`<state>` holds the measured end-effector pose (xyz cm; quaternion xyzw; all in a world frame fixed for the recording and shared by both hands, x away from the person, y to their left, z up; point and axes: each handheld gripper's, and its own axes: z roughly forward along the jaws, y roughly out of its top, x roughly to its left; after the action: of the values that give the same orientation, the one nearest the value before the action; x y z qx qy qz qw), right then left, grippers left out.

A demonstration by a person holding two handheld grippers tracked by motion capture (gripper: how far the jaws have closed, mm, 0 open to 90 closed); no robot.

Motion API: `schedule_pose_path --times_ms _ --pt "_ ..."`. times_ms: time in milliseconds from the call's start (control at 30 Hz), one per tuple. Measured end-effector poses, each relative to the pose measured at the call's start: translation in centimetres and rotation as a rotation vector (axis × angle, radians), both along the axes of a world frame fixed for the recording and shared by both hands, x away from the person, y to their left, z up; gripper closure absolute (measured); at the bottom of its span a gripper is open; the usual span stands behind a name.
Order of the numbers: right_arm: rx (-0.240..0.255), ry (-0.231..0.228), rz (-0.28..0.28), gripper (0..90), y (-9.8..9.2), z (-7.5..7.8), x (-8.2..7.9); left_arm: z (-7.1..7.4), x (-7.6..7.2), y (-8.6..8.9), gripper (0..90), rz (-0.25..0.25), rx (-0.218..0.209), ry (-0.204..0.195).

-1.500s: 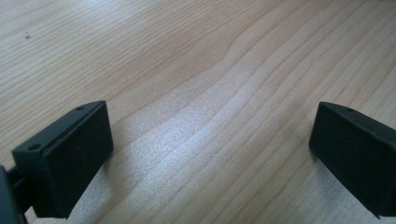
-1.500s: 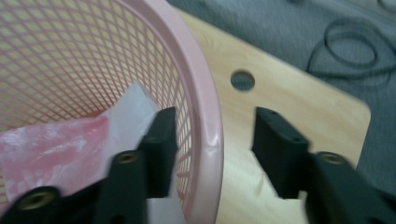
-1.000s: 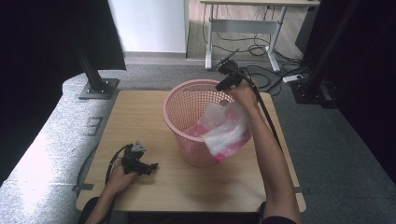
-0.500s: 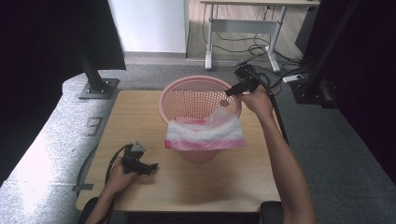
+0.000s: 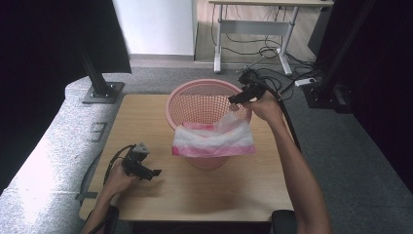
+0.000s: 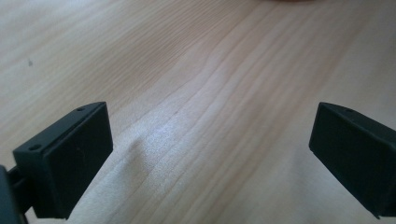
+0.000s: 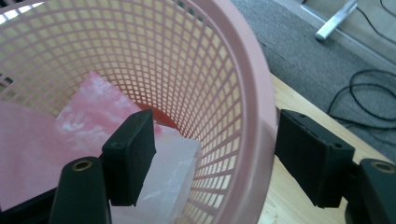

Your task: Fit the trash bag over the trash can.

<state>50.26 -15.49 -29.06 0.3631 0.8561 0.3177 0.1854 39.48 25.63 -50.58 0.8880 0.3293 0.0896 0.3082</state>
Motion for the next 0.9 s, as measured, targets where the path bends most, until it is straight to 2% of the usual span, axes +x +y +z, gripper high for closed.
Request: schedule_pose_path --times_ms 33,67,100,200,233,267,400,533,567,600,667,700,733,833,900 --pt "0.017 -0.003 0.022 29.4 0.0 0.0 -0.3 0.6 0.1 0.1 0.0 -0.010 -0.006 0.004" --pt "0.060 -0.008 0.051 29.5 -0.1 0.1 -0.8 1.9 0.2 0.1 0.0 -0.033 -0.007 0.001" --pt "0.060 -0.008 0.051 29.5 -0.1 0.1 -0.8 1.9 0.2 0.1 0.0 -0.033 -0.007 0.001" --pt "0.087 0.004 0.113 29.4 0.0 0.1 -2.0 4.2 0.3 0.0 0.0 -0.068 0.014 -0.012" --pt "0.082 0.005 0.127 29.4 0.1 0.2 -2.4 5.8 0.3 -0.3 0.0 -0.100 0.029 -0.026" --pt "0.082 0.005 0.127 29.4 0.1 0.2 -2.4 5.8 0.3 -0.3 0.0 -0.100 0.029 -0.026" --pt "0.113 -0.006 0.177 30.1 0.3 0.7 -3.9 9.2 0.0 -0.9 0.2 -0.173 0.005 -0.051" --pt "0.126 -0.001 0.236 33.0 0.6 1.1 -5.6 12.2 -0.2 -1.4 4.0 -0.199 -0.033 -0.069" --pt "0.125 0.001 0.269 34.6 0.8 1.2 -6.4 13.1 -0.2 -1.5 5.8 -0.207 -0.040 -0.076" --pt "0.125 0.001 0.269 34.6 0.8 1.2 -6.4 13.9 -0.3 -1.6 5.8 -0.214 -0.046 -0.087" --pt "0.125 0.002 0.308 35.7 1.1 1.1 -7.2 15.6 -0.4 -1.9 7.0 -0.227 -0.049 -0.105" --pt "0.126 0.008 0.345 36.2 1.4 1.1 -8.0 17.1 -0.7 -2.4 9.1 -0.251 -0.045 -0.121" --pt "0.126 0.008 0.345 36.2 1.4 1.1 -8.0 17.1 -0.7 -2.4 9.6 -0.251 -0.045 -0.121" --pt "0.133 0.019 0.409 37.9 2.2 1.2 -9.5 19.3 -1.0 -3.2 13.2 -0.285 -0.034 -0.152" --pt "0.136 0.024 0.426 38.6 2.4 1.3 -9.8 20.6 -1.3 -3.9 13.6 -0.314 -0.049 -0.174"
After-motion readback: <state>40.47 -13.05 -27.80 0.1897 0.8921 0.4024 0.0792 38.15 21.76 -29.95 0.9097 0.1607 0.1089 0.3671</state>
